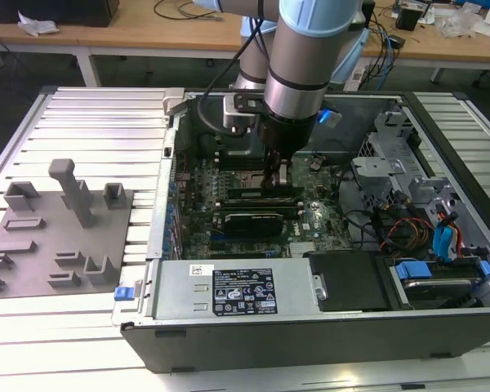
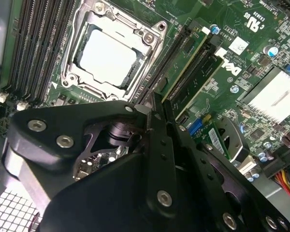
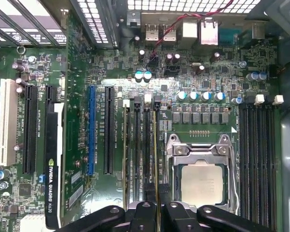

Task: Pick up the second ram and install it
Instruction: 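Insert the second ram into the second slot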

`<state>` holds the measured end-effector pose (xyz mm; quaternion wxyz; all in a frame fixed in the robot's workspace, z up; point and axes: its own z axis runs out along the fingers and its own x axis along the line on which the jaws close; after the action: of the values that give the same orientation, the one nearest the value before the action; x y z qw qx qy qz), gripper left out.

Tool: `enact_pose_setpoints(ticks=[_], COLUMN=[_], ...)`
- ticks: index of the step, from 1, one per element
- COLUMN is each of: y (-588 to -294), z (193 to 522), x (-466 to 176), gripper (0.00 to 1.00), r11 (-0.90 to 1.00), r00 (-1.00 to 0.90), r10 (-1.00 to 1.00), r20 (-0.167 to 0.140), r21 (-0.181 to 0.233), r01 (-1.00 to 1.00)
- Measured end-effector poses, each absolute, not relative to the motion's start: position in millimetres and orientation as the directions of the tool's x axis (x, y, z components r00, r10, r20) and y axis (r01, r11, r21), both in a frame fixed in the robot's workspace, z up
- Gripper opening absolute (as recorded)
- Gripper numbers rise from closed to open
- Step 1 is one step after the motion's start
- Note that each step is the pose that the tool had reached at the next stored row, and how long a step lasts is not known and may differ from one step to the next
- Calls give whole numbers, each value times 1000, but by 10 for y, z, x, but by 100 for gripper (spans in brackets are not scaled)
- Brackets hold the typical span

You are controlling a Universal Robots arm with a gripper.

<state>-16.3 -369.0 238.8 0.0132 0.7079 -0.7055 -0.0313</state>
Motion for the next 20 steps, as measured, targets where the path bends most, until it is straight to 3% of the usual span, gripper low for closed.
enact_pose_setpoints(ticks=[20], y=[-3758], z=[2287], x=[-244], gripper=[13], r11=[37], r00=[-38], r10=[-999], r20=[-23], r21=[63], r01=[-997])
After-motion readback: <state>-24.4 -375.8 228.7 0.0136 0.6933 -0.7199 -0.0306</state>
